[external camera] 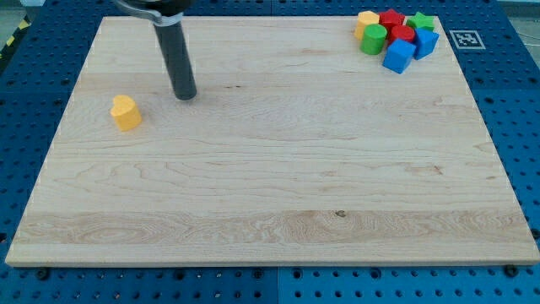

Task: Place your arm at the top right corner of the board

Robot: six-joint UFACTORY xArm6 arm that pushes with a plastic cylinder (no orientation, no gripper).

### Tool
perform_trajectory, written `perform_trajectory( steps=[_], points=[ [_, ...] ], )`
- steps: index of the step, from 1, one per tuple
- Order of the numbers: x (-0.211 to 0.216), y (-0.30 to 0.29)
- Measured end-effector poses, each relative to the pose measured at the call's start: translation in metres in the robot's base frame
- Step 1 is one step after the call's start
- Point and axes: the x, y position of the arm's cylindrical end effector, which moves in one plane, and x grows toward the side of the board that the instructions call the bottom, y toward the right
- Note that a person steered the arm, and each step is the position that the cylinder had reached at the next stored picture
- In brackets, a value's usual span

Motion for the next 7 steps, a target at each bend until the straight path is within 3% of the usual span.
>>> perform_trajectory(
  steps=[2, 7],
  points=[
    [0.000, 0.038],
    [0.002, 0.286]
  ],
)
